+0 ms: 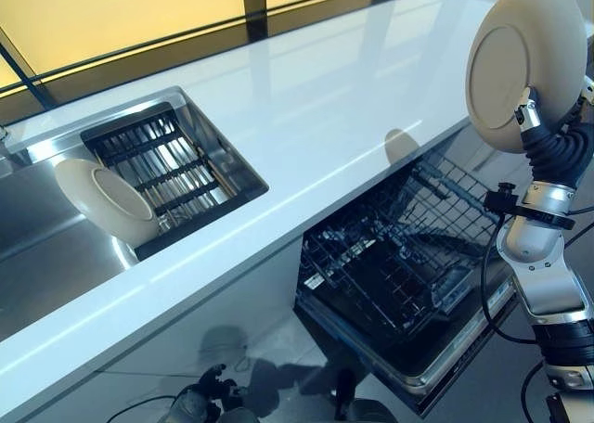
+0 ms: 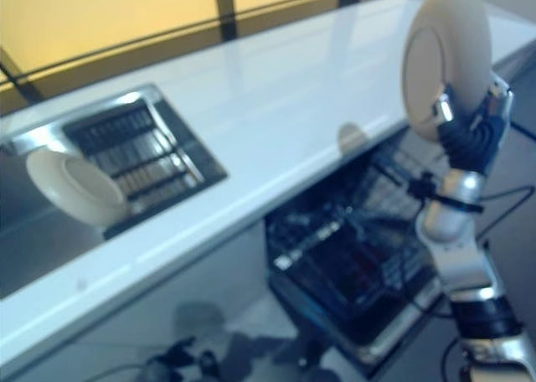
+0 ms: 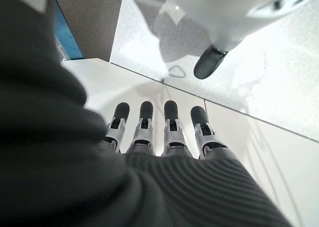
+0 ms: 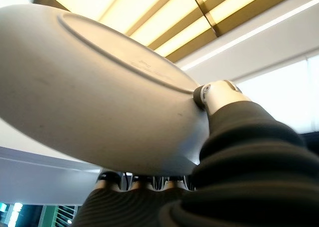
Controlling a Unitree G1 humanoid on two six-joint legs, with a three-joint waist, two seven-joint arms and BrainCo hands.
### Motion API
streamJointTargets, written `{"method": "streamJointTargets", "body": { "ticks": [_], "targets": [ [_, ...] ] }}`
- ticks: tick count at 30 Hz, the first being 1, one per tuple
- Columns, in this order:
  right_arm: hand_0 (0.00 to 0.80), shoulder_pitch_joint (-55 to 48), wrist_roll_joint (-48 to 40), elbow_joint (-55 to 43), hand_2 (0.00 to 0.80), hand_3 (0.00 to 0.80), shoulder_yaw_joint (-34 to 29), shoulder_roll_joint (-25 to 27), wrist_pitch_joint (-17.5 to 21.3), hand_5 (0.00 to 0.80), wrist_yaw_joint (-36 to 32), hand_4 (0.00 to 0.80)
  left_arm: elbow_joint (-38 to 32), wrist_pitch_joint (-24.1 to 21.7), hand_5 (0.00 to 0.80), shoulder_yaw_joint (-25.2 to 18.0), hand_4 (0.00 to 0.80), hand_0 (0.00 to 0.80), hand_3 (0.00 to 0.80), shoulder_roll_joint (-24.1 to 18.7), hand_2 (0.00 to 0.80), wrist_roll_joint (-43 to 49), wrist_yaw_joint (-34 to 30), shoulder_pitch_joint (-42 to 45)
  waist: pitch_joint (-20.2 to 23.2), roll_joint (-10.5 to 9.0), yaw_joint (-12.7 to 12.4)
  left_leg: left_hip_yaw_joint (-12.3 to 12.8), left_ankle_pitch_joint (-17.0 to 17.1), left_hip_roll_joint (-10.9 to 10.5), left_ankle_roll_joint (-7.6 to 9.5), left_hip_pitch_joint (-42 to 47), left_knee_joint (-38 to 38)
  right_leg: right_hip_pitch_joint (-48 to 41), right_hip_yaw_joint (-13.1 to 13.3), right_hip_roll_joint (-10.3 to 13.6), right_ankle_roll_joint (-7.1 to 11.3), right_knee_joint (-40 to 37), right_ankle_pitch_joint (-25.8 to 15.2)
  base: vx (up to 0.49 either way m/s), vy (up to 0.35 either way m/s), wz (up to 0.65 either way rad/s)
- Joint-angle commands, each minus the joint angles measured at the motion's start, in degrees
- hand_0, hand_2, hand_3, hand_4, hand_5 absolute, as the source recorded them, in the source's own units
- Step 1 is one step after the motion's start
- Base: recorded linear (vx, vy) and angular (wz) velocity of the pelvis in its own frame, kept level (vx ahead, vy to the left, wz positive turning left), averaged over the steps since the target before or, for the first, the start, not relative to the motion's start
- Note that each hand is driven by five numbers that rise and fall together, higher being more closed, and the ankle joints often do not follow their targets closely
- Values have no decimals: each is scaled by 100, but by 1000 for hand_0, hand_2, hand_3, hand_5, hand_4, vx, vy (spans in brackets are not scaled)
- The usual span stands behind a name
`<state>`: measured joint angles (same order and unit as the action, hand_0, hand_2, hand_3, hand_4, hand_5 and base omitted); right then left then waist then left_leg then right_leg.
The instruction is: Take plates into dishwasher
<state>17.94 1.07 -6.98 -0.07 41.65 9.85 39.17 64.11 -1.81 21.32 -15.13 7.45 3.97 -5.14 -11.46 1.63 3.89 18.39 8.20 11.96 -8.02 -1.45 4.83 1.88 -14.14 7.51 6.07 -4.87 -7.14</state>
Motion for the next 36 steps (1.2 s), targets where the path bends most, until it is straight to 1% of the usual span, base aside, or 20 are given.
{"method": "streamJointTargets", "body": {
  "ticks": [1,6,10,15,18,19,24,29,31,36],
  "targets": [
    [800,215,67,-146,800,800,-440,35,199,800,-64,800,60,-94,0,208,0,0,0,-130,0,-200,82,-383,-208,-157,64,-77,-155,-182,163,-360,-85,-103,177,85,23,777,876,-56,-38,0],
    [800,-203,247,193,800,800,-600,14,271,800,-93,800,-12,-67,0,257,0,0,0,-81,0,-276,99,-416,-315,-35,243,-60,-131,-155,95,-332,-53,71,215,84,-17,862,889,-48,-12,-1],
    [800,-505,390,569,800,800,-660,74,342,800,-194,800,-67,-82,0,276,0,0,0,-5,0,-344,100,-480,-396,105,381,-20,-108,-174,53,-297,-9,174,265,84,-39,882,885,-47,40,2],
    [800,-749,522,806,800,800,-649,149,340,800,-489,800,-263,-2,0,276,0,0,0,32,0,-404,139,-477,-453,205,449,13,-82,-200,34,-282,17,226,266,102,-50,903,881,-43,37,-1],
    [800,-882,438,925,800,800,-630,139,396,800,-604,800,-301,8,0,240,0,0,0,23,0,-382,126,-445,-454,236,458,21,-86,-209,27,-263,17,209,252,116,-53,916,897,-12,10,0],
    [800,-986,471,996,800,800,-628,106,476,800,-643,800,-296,-5,0,215,0,0,0,16,0,-353,110,-424,-442,246,460,27,-92,-215,26,-250,17,189,237,126,-49,913,899,0,0,0],
    [800,-1220,495,1089,800,800,-618,109,524,800,-960,800,-324,-8,0,188,0,0,0,-14,0,-309,88,-371,-426,257,488,32,-88,-233,25,-210,17,148,223,137,-49,895,888,0,0,0],
    [800,-1271,626,1126,800,800,-551,138,480,800,-1279,800,-361,17,0,148,0,0,0,-46,0,-250,22,-383,-423,243,499,53,-88,-243,9,-202,17,111,222,122,-46,798,835,0,0,0],
    [800,-1261,710,1171,800,800,-467,202,459,800,-1473,800,-411,59,0,144,0,0,0,-65,0,-202,-9,-375,-407,209,487,69,-90,-244,5,-191,17,72,218,99,-43,705,787,5,-18,4],
    [800,-1117,930,1231,800,800,-259,315,362,800,-1716,800,-444,83,0,163,0,0,0,-112,0,-147,-21,-402,-399,120,418,74,-74,-216,-9,-211,17,18,177,44,-43,583,721,-4,-34,0]
  ]
}}
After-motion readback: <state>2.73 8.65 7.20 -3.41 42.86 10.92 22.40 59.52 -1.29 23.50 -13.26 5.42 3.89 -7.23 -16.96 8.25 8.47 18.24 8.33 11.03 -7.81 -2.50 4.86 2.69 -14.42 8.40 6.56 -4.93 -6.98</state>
